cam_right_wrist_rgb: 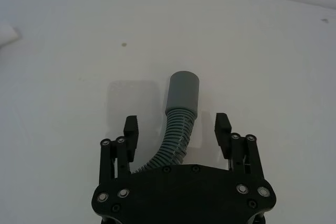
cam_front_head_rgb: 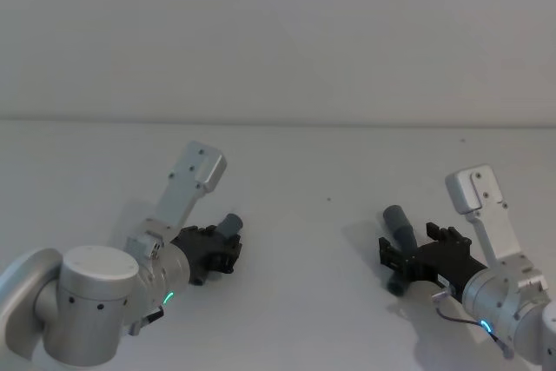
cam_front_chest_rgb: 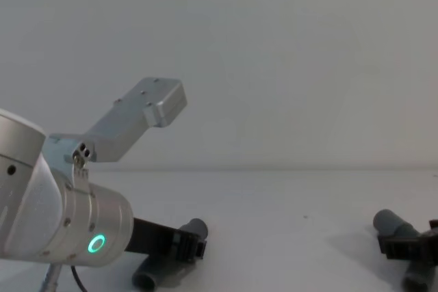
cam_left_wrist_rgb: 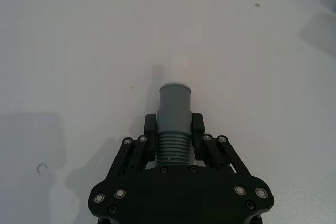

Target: Use both hands to pick up one end of the pipe from the table, align the ends, and insert them.

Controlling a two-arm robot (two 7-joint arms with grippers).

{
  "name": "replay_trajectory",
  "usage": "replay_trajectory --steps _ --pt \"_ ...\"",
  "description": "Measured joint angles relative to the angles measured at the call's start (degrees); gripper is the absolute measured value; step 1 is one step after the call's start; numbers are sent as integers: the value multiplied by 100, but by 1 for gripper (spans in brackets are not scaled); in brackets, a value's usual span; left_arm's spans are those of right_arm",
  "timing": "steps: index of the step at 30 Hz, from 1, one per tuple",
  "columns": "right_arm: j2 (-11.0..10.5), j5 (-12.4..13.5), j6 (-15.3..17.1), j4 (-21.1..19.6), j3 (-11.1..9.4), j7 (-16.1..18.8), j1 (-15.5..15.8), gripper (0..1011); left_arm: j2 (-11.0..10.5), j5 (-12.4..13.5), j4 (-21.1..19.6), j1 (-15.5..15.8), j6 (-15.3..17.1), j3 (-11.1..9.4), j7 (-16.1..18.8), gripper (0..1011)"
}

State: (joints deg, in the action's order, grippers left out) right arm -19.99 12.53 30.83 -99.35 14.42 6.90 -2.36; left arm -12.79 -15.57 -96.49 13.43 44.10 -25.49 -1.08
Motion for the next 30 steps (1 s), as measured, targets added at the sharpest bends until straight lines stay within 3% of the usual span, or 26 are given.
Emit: replay_trajectory --steps 1,7,30 --pt "0 0 0 0 0 0 0 911 0 0 0 0 0 0 0 370" --pt "4 0 -1 -1 -2 1 0 1004 0 0 0 0 0 0 1 370" --pt "291 99 408 -49 -141 -92 -10 1004 0 0 0 0 0 0 1 370"
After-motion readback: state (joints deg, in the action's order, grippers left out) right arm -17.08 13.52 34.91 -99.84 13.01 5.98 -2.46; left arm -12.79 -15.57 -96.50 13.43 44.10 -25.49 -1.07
